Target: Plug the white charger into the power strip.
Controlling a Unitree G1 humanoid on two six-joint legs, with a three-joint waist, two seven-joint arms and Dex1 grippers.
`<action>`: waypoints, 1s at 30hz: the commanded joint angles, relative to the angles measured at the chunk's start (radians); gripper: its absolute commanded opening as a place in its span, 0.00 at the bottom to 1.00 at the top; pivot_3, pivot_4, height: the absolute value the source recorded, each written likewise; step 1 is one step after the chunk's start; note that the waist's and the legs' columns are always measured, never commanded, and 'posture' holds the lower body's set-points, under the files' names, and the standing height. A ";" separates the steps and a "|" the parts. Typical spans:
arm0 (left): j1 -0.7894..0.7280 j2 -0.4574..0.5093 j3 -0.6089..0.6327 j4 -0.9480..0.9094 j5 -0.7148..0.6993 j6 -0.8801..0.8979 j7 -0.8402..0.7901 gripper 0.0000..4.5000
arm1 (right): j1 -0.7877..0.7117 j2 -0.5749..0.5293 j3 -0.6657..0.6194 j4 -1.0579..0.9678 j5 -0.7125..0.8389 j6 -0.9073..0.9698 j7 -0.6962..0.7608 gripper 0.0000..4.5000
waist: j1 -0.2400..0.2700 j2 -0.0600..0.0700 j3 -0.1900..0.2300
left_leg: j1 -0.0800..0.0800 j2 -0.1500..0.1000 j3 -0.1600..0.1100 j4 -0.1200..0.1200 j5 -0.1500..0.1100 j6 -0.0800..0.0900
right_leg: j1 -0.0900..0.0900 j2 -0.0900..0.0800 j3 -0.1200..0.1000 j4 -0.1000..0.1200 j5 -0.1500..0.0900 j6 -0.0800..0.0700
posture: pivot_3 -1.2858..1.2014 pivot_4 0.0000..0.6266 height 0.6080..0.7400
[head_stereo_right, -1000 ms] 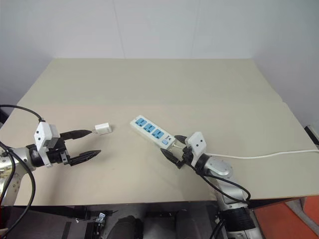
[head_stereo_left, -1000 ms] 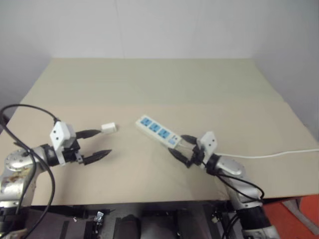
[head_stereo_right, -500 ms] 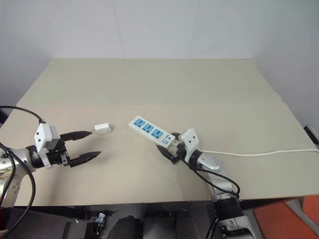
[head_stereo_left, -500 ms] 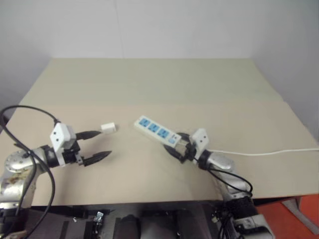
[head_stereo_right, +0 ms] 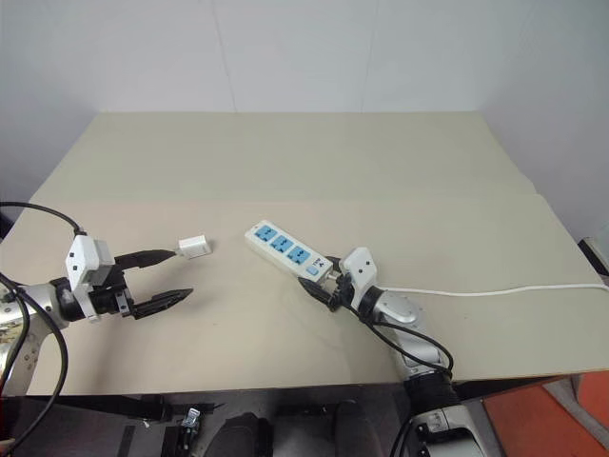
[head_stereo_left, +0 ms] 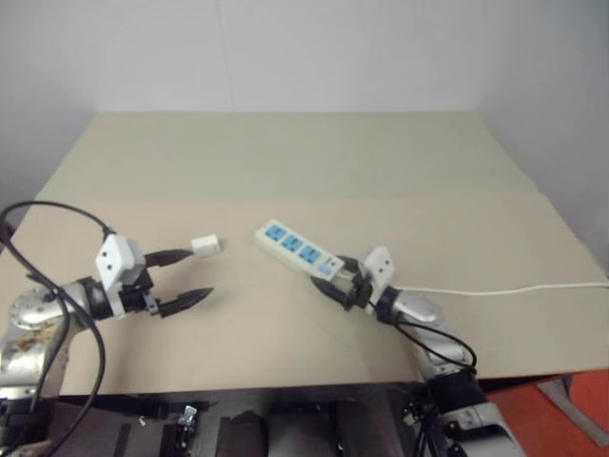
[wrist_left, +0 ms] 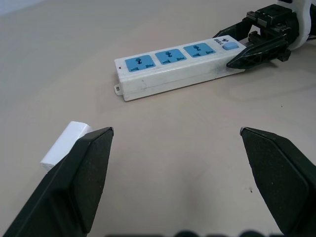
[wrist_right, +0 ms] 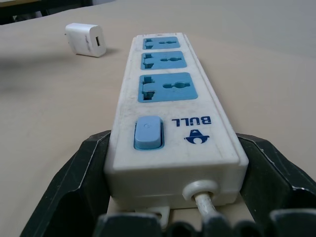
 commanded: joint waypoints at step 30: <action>-1.215 -0.149 -0.856 1.035 0.746 0.219 -0.228 1.00 | -0.023 0.032 0.029 0.063 -0.031 -0.062 0.003 0.76 | -0.020 -0.004 0.001 | -0.002 -0.001 -0.002 0.000 0.000 0.001 | -0.001 0.002 0.001 0.001 -0.002 0.002 | 0.52 0.24 1.00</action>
